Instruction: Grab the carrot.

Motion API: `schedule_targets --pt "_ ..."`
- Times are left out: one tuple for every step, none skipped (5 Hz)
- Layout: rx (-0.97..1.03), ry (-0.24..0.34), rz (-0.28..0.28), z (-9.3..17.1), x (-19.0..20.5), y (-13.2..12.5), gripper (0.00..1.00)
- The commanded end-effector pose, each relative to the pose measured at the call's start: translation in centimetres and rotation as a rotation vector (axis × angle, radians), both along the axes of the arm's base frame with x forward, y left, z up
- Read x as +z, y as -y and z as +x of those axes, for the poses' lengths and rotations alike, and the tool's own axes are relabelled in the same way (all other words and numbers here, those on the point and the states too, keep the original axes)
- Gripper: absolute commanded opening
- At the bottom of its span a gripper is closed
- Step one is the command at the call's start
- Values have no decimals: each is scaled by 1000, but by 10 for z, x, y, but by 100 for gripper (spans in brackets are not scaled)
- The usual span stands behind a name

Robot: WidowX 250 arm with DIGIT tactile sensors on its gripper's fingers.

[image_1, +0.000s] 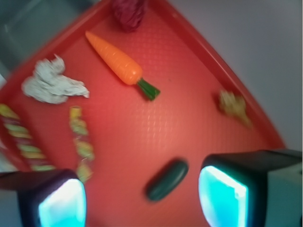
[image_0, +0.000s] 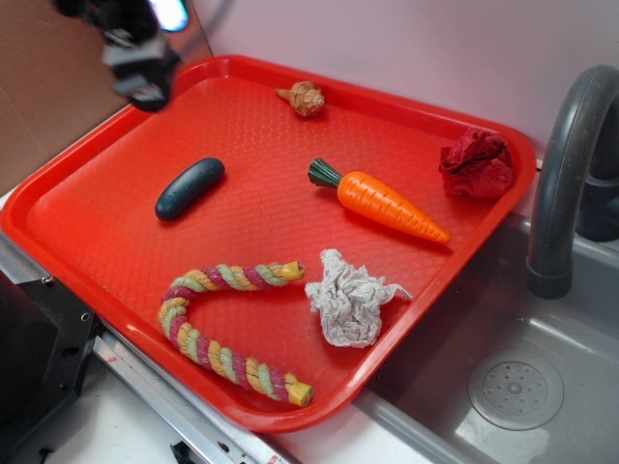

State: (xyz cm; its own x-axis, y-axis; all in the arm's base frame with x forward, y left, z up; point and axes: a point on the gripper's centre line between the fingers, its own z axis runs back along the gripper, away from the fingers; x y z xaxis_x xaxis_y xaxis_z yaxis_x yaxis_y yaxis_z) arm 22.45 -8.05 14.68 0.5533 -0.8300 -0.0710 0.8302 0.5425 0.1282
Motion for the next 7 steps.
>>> schedule_targets --pt "-394 -34 112 36 -39 37 100" --pt "-454 -56 152 42 -62 47 100" --pt "-523 -115 102 44 -78 56 100" --pt "-586 -169 89 37 -92 68 100" --pt "-566 -147 110 38 -108 72 100" --pt "-513 -123 82 43 -120 67 100" --pt "-485 -91 76 45 -123 61 0"
